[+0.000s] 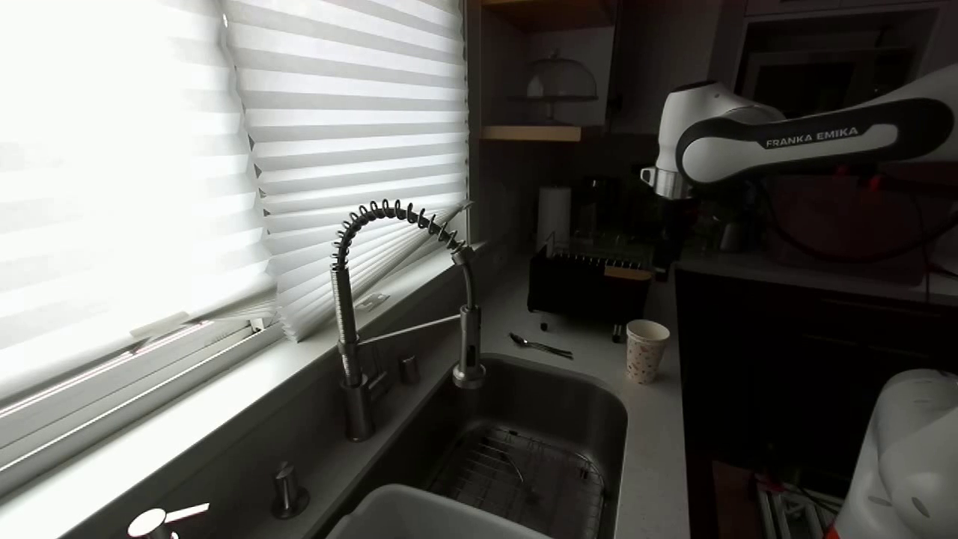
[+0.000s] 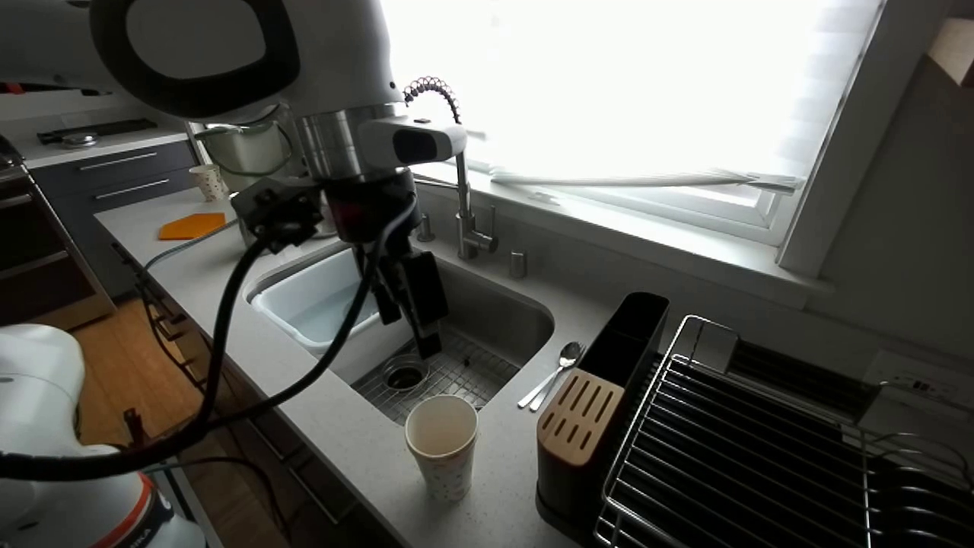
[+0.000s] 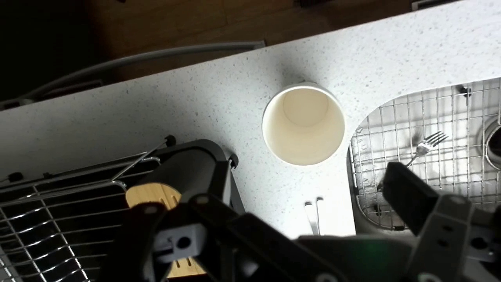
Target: Unstack the cups, then stack the cups back together
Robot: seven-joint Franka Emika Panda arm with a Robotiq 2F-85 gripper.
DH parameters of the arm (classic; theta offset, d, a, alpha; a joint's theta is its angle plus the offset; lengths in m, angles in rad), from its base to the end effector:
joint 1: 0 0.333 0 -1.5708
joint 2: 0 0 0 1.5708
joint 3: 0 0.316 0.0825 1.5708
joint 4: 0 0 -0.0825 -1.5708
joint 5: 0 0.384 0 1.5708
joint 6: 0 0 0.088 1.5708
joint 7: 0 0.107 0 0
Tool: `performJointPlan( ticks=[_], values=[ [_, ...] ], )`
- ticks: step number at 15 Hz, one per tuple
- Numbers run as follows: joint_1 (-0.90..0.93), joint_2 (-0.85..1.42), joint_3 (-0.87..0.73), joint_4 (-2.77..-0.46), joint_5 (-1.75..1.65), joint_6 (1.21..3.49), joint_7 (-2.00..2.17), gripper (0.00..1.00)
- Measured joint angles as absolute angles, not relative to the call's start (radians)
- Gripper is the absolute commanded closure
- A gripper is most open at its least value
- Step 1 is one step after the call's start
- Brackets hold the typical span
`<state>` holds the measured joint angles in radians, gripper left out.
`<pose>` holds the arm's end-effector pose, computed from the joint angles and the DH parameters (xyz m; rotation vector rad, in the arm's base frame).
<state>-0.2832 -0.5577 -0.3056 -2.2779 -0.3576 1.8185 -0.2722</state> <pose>0.3068 -0.2629 0.5606 2.9193 -0.2997 -0.0007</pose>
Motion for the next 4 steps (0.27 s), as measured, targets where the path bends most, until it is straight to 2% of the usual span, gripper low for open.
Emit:
performJointPlan(
  ticks=[4],
  values=[
    [-0.285, -0.558, -0.307, -2.277, -0.356, 1.815, -0.263, 0.00]
  ],
)
